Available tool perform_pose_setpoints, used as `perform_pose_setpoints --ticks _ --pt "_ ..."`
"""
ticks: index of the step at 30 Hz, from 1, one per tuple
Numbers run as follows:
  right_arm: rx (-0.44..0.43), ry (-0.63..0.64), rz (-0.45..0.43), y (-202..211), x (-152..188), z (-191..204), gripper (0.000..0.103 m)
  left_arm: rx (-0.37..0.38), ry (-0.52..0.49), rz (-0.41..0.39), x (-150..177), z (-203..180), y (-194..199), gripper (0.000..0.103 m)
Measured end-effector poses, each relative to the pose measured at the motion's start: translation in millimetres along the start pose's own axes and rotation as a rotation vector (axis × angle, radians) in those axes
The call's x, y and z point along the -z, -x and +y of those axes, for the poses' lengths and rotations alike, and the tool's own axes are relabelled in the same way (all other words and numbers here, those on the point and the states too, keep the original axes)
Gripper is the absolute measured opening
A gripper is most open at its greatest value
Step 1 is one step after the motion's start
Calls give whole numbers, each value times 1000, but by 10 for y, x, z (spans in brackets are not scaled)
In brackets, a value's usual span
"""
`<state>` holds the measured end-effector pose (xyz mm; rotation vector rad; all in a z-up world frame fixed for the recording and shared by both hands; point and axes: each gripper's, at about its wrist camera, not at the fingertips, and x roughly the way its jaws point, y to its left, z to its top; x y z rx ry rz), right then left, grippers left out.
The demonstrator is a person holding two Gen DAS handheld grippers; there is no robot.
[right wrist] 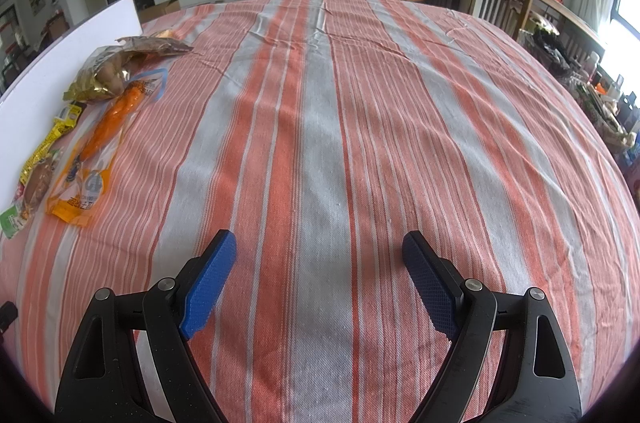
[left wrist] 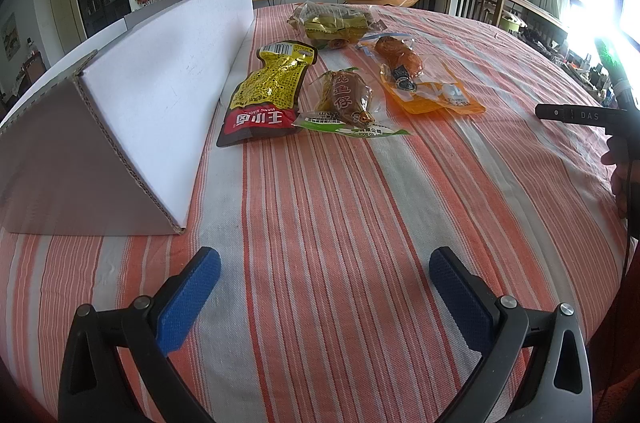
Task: Organize snacks
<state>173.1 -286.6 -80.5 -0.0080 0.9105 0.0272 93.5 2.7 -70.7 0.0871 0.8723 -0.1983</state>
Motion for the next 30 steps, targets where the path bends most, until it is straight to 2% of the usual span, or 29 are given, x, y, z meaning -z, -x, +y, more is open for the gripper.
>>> perform_pose_setpoints --ticks 8,12,16,18,19,22,26,30 --pt "0 0 1 1 1 -1 88 2 -3 -1 -4 -3 -2 103" --pt "-9 6 10 -33 -19 9 93 2 -3 -1 -5 -4 -2 103" --pt "-8 1 17 -44 -29 7 93 2 -3 -1 -1 -4 2 103" --pt "-5 -12 42 -54 -69 25 93 2 -3 -1 -1 -5 2 103" --pt "-16 -22 55 -61 -103 44 93 2 -3 -1 -5 -5 1 103" --pt "-157 -90 51 -31 -304 196 92 3 -4 -2 -12 -6 2 103" --pt "-248 -58 38 -23 -637 619 92 3 -5 -2 -4 -4 8 103" --pt "-277 -37 83 -199 -916 1080 92 3 -5 -2 -4 -4 11 103"
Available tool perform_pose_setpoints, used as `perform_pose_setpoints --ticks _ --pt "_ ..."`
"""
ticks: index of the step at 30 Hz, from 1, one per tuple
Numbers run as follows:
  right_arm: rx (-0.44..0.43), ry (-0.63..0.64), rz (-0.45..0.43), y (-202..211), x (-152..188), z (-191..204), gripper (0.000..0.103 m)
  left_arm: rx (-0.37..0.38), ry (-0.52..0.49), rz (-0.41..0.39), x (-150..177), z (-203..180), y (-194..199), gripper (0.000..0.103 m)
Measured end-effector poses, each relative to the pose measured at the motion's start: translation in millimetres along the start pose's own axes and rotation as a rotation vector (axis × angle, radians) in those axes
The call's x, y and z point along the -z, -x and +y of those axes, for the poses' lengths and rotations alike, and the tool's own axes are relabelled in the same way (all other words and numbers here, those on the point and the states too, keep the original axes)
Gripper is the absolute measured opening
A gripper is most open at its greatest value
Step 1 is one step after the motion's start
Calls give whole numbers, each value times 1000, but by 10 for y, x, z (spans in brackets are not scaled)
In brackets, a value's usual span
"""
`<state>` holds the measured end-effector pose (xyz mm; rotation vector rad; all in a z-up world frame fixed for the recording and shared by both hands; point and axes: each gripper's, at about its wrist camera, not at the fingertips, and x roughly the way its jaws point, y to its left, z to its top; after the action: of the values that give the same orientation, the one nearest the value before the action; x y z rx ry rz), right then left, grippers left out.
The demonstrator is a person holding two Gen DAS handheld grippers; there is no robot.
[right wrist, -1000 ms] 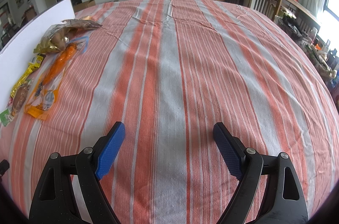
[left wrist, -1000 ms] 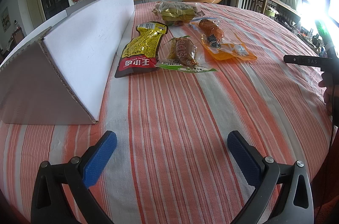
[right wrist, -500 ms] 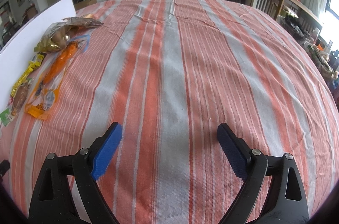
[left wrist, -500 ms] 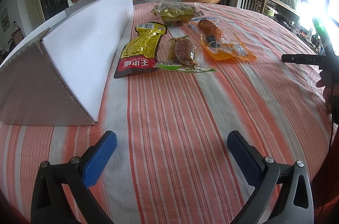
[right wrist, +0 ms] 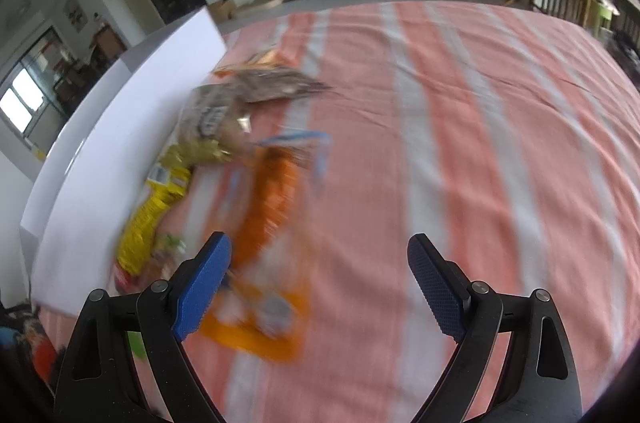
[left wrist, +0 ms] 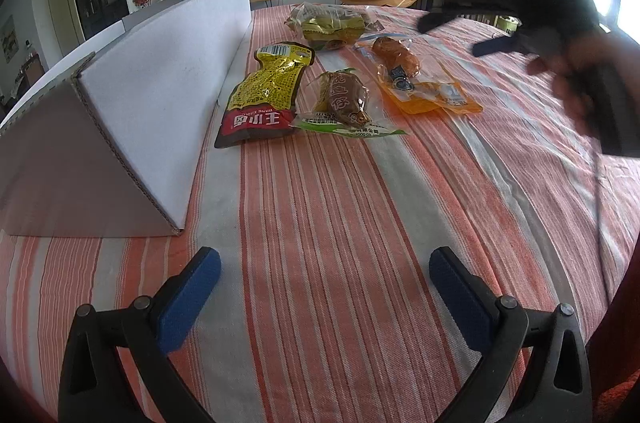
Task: Organize snacks
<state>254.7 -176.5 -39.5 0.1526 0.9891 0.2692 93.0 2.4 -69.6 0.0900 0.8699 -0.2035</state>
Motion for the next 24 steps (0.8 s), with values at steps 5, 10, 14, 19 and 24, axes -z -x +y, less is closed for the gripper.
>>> perform_pose_setpoints --ticks 5,10,14,19,24 --pt "83 58 17 -371 -84 346 92 0 0 0 8 -1 4 103" --pt "141 132 20 -523 69 399 92 5 -5 0 -18 -8 -6 103" --pt "146 185 3 -451 154 274 92 7 -8 0 -37 -9 -27 103" --pt "203 133 -29 -311 146 -232 92 7 -8 -1 -39 -6 -35 103" --pt "195 92 -33 -169 157 -649 92 8 -8 -1 -36 -7 -33 103"
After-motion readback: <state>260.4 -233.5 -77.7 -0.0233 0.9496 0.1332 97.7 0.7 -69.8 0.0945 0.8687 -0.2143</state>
